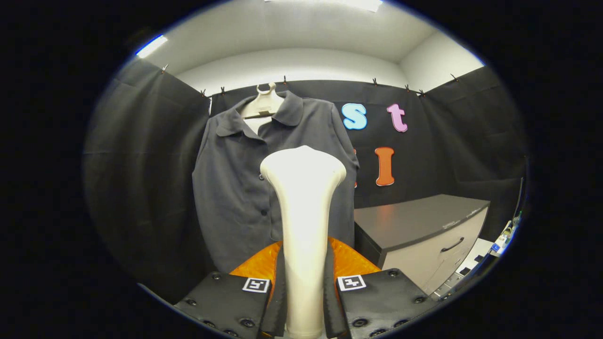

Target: Iron the clothes twice with a garment steamer, once on the left side and once on the right side.

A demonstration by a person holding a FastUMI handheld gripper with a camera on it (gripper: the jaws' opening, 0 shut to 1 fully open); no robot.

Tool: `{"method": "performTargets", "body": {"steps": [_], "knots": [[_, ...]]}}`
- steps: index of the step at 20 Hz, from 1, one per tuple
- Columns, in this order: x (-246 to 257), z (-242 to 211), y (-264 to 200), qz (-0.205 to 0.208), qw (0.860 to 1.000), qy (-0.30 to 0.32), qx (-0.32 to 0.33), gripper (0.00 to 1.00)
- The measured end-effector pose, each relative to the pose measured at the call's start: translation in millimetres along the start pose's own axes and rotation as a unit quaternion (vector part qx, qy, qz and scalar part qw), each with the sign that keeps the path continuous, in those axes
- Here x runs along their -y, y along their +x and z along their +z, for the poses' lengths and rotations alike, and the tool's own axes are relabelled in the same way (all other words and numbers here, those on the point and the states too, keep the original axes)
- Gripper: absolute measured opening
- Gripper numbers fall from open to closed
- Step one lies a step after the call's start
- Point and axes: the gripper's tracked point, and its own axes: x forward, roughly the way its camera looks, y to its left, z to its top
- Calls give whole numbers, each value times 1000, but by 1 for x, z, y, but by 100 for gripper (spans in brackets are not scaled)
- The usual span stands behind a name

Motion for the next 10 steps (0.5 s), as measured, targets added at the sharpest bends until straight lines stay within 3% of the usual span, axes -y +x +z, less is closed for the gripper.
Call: {"method": "performTargets", "body": {"steps": [10], "knots": [[-105, 57, 43, 81, 996, 6, 48, 39]]}}
